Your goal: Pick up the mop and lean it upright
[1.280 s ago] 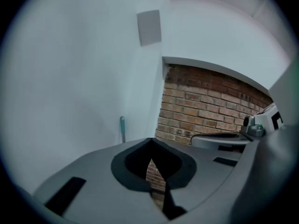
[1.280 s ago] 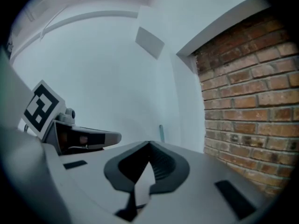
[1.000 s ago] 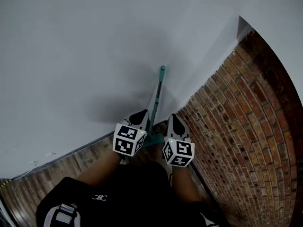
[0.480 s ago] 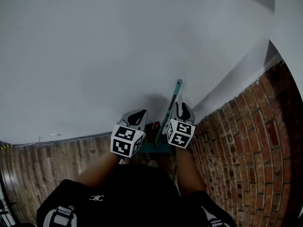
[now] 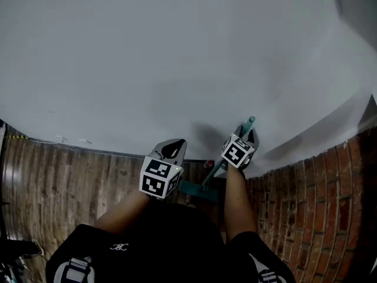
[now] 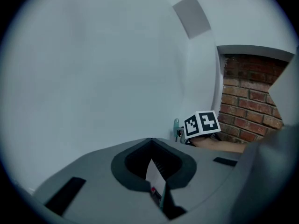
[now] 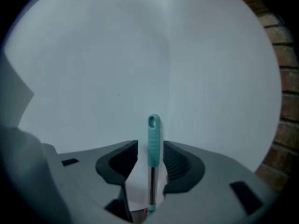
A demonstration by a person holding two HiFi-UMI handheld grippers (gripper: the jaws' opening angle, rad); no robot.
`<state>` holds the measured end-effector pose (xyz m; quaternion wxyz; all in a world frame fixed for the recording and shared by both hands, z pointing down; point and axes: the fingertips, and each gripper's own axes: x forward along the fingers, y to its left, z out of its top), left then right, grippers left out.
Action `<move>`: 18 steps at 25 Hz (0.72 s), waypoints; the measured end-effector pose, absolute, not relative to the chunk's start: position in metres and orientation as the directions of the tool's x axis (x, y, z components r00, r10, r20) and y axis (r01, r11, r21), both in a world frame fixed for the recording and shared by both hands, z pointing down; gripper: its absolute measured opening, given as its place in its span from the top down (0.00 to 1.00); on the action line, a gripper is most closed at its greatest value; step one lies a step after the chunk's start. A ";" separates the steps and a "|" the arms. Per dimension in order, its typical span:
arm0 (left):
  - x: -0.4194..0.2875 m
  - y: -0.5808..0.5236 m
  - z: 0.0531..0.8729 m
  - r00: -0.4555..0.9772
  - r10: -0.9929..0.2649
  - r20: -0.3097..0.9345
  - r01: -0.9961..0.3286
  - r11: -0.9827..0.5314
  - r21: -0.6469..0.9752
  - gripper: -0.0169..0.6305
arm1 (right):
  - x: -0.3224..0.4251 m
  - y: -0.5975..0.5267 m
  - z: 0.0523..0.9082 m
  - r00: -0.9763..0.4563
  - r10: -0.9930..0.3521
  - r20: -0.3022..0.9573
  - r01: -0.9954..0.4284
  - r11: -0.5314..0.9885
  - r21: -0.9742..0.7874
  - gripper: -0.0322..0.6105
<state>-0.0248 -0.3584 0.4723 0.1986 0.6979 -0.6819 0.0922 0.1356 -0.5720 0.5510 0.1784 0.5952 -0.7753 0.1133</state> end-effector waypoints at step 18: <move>-0.040 -0.343 0.485 0.046 -0.902 0.430 -0.985 0.031 0.169 0.98 | 0.136 -0.541 0.559 -0.316 -0.867 0.385 -0.936 0.351 0.023 0.79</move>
